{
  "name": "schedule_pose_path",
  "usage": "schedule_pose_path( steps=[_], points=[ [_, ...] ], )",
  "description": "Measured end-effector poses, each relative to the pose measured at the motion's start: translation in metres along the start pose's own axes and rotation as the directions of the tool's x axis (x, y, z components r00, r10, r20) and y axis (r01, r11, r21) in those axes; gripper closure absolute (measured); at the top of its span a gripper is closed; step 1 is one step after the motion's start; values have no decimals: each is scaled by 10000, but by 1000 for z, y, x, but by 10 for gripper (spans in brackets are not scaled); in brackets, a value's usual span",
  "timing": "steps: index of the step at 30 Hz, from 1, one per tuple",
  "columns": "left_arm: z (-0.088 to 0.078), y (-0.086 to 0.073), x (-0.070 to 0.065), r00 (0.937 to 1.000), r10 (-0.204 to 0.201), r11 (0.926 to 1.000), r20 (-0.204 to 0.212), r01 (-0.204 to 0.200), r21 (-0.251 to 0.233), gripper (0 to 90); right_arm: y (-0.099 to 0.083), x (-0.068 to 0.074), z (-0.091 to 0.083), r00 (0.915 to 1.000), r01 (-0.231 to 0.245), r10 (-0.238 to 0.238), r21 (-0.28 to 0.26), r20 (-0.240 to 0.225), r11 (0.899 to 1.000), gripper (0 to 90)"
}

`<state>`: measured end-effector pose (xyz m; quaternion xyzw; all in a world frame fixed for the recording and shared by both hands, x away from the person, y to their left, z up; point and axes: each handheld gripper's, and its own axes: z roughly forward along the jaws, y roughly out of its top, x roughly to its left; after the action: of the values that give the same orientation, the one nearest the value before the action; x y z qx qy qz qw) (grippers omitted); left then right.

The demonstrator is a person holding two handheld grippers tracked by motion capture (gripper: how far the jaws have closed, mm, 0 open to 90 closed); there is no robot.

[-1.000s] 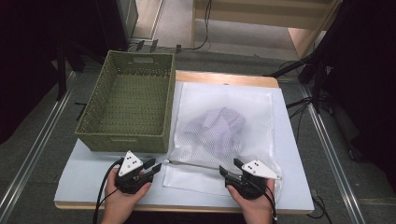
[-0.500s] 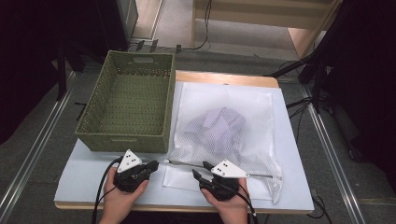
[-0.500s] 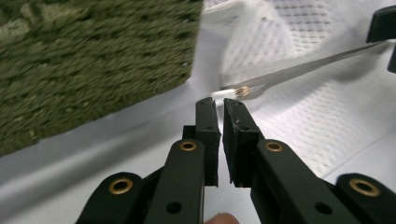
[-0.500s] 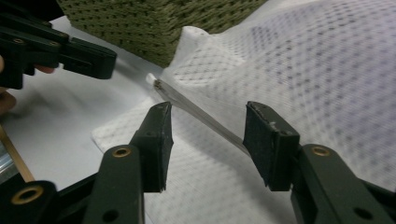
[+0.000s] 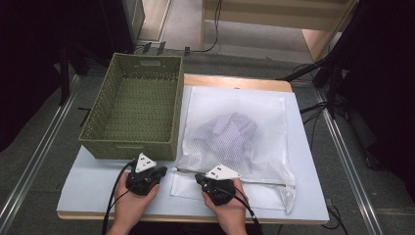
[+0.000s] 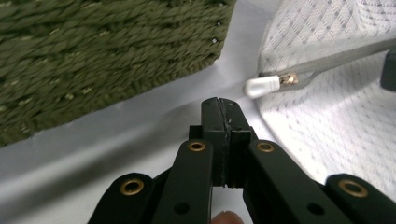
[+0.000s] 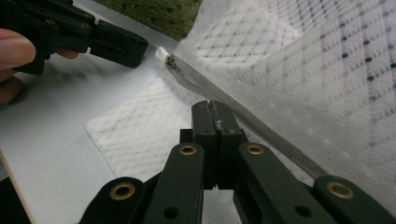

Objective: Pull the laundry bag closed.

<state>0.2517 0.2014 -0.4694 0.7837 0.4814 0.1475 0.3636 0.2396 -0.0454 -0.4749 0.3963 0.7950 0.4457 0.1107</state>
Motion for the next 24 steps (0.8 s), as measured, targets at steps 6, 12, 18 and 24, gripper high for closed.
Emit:
schedule_pose_path(
  steps=[6,12,18,24],
  points=[
    [6,3,-4,9980,-261,9996,577,263,-27,866,-7,-5,4,9996,-184,177,338,202,9993,900],
    [5,7,-5,9960,-223,9995,861,240,-194,852,-7,-5,6,9997,-179,170,479,198,9987,900],
    [1,8,10,9976,-525,9981,459,539,-292,900,-8,-6,6,9993,-356,351,489,102,9982,900],
    [11,11,7,9998,11,10000,194,-11,13,900,-8,-6,6,9994,-337,333,494,105,9982,900]
  ],
)
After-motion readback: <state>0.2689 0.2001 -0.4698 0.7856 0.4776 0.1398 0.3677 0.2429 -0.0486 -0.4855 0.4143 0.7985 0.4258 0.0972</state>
